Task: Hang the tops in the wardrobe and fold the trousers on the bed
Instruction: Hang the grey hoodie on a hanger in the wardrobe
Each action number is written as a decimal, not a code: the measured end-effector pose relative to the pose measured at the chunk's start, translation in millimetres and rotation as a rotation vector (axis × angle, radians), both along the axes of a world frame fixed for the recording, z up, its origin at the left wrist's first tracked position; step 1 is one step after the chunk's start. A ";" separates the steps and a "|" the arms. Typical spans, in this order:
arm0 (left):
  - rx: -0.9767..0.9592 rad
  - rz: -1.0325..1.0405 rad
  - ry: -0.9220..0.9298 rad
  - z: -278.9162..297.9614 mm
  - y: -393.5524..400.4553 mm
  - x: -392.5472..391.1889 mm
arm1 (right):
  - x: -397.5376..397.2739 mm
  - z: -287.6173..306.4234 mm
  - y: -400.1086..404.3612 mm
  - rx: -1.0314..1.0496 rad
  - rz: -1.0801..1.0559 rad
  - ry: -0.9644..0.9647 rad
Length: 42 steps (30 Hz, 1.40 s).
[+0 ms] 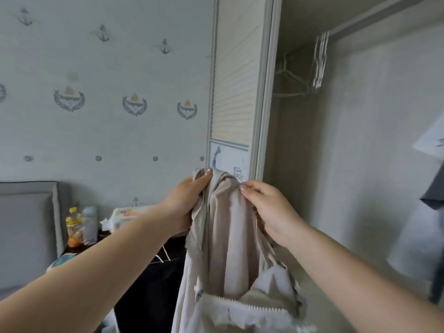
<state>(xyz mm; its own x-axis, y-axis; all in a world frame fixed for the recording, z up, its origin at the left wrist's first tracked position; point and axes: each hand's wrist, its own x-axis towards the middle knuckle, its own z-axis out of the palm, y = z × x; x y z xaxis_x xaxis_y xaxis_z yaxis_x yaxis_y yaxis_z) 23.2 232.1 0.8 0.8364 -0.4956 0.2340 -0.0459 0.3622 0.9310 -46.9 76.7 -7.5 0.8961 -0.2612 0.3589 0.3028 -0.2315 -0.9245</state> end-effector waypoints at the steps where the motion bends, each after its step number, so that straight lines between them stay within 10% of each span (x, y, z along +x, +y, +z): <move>1: 0.030 0.004 -0.037 0.5 -11.4 6.2 | 0.8 2.3 -11.3 -0.001 -0.063 -0.053; 8: 0.221 -0.352 -0.381 15.9 -98.6 55.5 | 18.7 30.0 -79.6 -0.241 -0.460 -0.206; 19: 0.462 0.217 -1.268 69.8 -200.7 138.0 | 55.0 91.1 -175.1 -0.376 -0.835 -0.334; 33: -0.059 -0.531 -0.101 112.5 -349.2 178.7 | 97.8 147.8 -326.1 -0.599 -0.980 -0.216; 42: -0.266 -0.418 -0.120 169.9 -429.3 204.6 | 141.1 215.8 -416.1 -0.793 -0.896 -0.141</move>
